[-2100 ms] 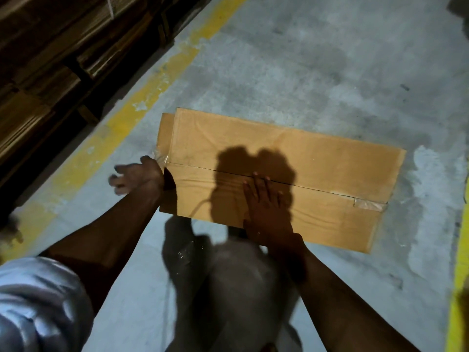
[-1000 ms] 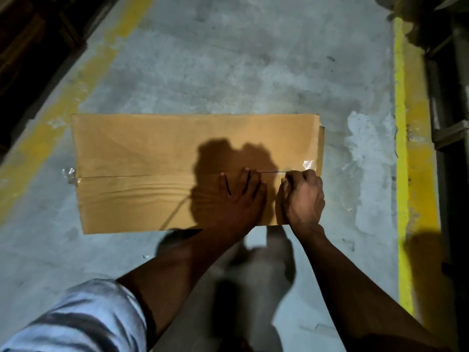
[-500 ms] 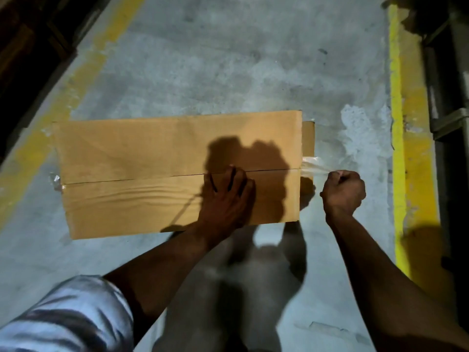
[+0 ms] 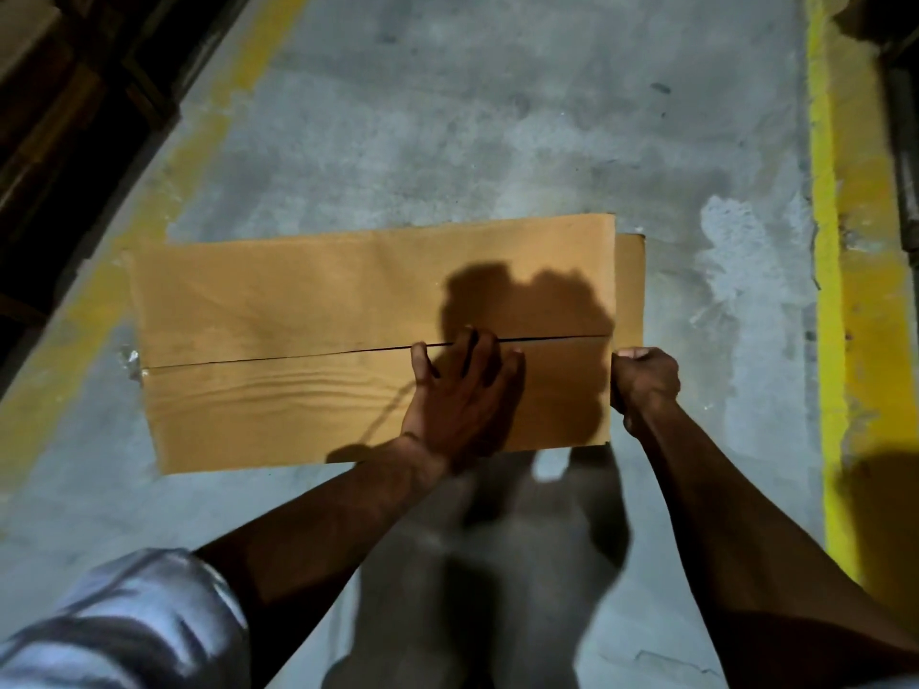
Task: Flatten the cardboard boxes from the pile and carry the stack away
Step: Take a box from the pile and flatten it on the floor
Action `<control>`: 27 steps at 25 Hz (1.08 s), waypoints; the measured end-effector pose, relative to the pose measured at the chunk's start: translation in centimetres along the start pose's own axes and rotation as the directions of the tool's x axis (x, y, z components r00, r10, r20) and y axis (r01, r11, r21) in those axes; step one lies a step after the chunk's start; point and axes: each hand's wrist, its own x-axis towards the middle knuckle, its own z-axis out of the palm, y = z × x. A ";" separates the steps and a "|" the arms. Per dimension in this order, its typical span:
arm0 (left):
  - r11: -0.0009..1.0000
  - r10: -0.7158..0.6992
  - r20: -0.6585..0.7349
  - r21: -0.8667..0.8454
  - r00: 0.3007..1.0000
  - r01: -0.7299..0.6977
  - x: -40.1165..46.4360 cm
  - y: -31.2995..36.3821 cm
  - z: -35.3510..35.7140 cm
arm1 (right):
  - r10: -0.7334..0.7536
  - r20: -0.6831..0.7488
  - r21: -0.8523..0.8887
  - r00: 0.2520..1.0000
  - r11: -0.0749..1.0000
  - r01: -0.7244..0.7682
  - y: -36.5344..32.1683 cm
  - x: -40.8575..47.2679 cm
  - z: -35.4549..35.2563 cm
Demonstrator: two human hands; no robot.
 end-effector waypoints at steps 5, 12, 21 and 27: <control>1.000 -0.028 0.076 -0.006 0.997 0.028 0.2 -0.2 -0.2 | -0.068 0.283 -0.050 0.957 0.995 0.086 0.4 0.5 -0.3; 0.998 -0.006 -0.174 0.062 0.985 0.017 -0.4 -1.0 -0.6 | -0.579 -0.247 -0.214 0.777 0.815 0.539 -0.4 -3.0 -2.8; 0.986 0.151 -0.290 -0.029 0.945 -0.167 -2.2 0.7 -2.3 | -0.211 0.871 -0.404 0.444 0.207 0.891 -7.6 -9.8 4.3; 0.963 0.208 -0.029 -0.170 0.978 -0.210 -4.8 0.4 -2.4 | -0.673 0.585 -0.361 0.453 0.284 0.888 -8.9 -8.9 5.0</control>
